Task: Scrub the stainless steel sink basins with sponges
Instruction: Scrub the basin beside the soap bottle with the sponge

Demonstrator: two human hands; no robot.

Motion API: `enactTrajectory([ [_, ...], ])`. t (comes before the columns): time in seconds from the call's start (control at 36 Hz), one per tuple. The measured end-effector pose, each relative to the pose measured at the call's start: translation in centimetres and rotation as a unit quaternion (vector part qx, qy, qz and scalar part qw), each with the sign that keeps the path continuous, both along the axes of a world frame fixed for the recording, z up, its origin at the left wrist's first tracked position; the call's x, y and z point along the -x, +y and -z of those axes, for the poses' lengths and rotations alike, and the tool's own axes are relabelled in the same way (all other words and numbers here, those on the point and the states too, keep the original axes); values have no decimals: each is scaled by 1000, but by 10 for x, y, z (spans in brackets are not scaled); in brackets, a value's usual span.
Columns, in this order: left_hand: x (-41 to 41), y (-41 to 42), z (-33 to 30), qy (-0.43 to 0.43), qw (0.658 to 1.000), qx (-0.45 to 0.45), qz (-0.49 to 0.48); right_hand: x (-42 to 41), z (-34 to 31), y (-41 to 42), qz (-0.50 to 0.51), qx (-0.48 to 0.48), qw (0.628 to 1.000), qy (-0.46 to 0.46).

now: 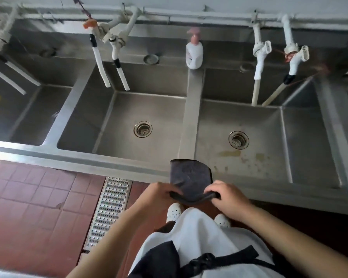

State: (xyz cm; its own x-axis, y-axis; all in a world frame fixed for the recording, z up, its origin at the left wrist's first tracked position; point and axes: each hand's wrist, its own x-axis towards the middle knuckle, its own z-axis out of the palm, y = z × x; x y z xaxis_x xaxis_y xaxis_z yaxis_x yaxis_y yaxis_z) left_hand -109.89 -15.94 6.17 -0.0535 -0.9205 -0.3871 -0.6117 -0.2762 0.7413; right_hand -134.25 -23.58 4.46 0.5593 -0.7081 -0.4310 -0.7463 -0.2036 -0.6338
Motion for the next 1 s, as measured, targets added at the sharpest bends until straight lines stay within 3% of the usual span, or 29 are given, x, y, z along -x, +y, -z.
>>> enactTrajectory([
  [0.19,-26,-36,8,206,968,-14,-140,-22,-9,-37,127,-32,989,-62],
  [0.28,-36,-70,28,206,957,-33,-203,-41,-4,-70,175,-46,982,-55],
  [0.33,-39,-87,46,167,958,-85,-217,-51,8,-86,176,-43,984,-1],
  [0.42,-41,-102,67,-17,987,-121,-100,-64,24,-89,159,-59,981,93],
  [0.53,-35,-91,70,-146,988,-15,45,-78,38,-66,134,5,976,170],
  [0.61,-33,-70,66,-136,978,131,86,-77,37,-42,117,149,972,138],
  [0.67,-34,-59,67,-133,968,137,160,-71,35,-28,82,186,977,70],
  [0.72,-37,-53,71,-166,951,83,248,-65,36,-16,-3,124,989,83],
  [0.81,-45,-55,72,-162,946,80,270,-54,47,-8,-83,48,983,155],
  [0.92,-46,-74,56,-156,945,130,256,-60,46,-17,-43,97,983,147],
  [1.0,-44,-94,37,-97,966,84,227,-69,35,-26,16,85,989,119],
])
